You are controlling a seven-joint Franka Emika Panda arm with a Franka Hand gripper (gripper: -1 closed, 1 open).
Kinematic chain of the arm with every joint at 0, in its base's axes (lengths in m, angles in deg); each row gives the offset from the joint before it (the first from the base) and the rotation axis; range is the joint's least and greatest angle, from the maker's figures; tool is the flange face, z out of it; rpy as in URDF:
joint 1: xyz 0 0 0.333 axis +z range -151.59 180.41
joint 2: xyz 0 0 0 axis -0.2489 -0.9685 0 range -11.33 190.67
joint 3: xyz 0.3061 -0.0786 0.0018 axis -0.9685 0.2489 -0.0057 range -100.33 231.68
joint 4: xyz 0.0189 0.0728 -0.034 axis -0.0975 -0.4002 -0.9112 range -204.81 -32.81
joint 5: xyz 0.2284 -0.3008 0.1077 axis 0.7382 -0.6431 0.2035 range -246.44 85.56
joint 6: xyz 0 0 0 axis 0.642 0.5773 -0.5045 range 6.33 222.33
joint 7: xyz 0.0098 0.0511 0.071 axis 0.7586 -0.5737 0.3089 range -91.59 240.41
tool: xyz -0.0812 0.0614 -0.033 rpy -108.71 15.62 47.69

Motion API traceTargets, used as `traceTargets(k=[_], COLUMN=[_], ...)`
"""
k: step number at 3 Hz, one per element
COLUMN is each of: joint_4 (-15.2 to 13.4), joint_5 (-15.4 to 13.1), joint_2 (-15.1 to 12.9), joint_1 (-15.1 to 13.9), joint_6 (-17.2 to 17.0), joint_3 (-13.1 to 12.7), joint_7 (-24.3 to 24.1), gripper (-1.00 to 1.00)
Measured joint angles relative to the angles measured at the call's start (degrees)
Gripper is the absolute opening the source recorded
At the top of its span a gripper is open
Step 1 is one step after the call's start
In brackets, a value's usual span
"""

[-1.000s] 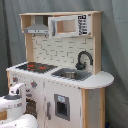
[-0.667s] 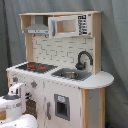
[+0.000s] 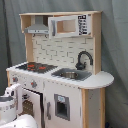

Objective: Play with the kitchen

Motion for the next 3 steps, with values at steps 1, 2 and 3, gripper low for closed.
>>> traceTargets(k=[1, 2, 3], joint_4=[0.55, 1.82, 3.49], joint_5=[0.0, 0.0, 0.0], joint_2=[-0.1, -0.3, -0.5], joint_1=[2.4, 4.52, 6.08], joint_6=[-5.23, -11.36, -17.28], joint_3=[-0.43, -0.93, -1.44], joint_7=[-1.56, -2.91, -4.0], gripper=[-1.0, -1.0, -1.0])
